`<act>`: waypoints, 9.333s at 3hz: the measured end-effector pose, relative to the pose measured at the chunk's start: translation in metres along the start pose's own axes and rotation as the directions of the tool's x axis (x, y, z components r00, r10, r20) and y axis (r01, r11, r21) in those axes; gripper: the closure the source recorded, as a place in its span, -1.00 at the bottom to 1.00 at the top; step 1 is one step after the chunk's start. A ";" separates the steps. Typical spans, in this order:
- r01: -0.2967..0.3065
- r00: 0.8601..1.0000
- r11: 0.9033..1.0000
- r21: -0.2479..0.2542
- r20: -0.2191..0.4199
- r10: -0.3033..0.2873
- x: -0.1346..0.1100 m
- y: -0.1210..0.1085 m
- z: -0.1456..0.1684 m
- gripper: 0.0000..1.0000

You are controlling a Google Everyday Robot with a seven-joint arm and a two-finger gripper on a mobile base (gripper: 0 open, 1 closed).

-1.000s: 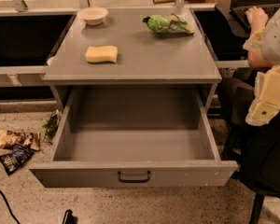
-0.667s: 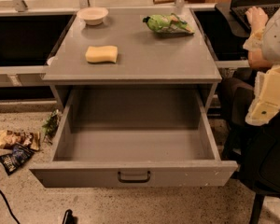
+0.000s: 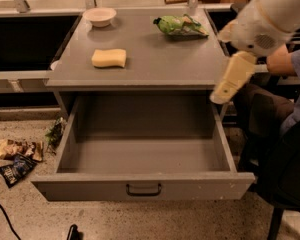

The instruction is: Place sponge into top drawer

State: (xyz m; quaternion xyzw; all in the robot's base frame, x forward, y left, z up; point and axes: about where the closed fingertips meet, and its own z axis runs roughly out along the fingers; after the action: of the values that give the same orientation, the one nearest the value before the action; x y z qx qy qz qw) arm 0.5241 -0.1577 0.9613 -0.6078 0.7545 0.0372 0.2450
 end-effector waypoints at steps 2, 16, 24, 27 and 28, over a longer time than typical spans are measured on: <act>0.039 0.994 0.999 0.003 0.099 -0.039 -0.042 -0.026 0.034 -1.00; -0.202 0.785 0.979 0.011 0.600 0.155 -0.239 -0.166 0.290 -1.00; -0.044 0.732 0.998 0.035 0.682 0.009 -0.244 -0.120 0.196 1.00; 0.027 0.829 0.999 0.021 0.559 -0.034 -0.198 -0.004 0.169 1.00; 0.030 0.834 1.000 0.009 0.551 -0.030 -0.195 0.001 0.175 1.00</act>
Offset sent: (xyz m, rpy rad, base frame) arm 0.0316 0.0337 -0.0043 0.0638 -0.0308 0.0471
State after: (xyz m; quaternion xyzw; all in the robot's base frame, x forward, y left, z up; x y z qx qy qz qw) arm 0.6076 0.0799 0.8882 -0.5832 0.6425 0.2064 0.4523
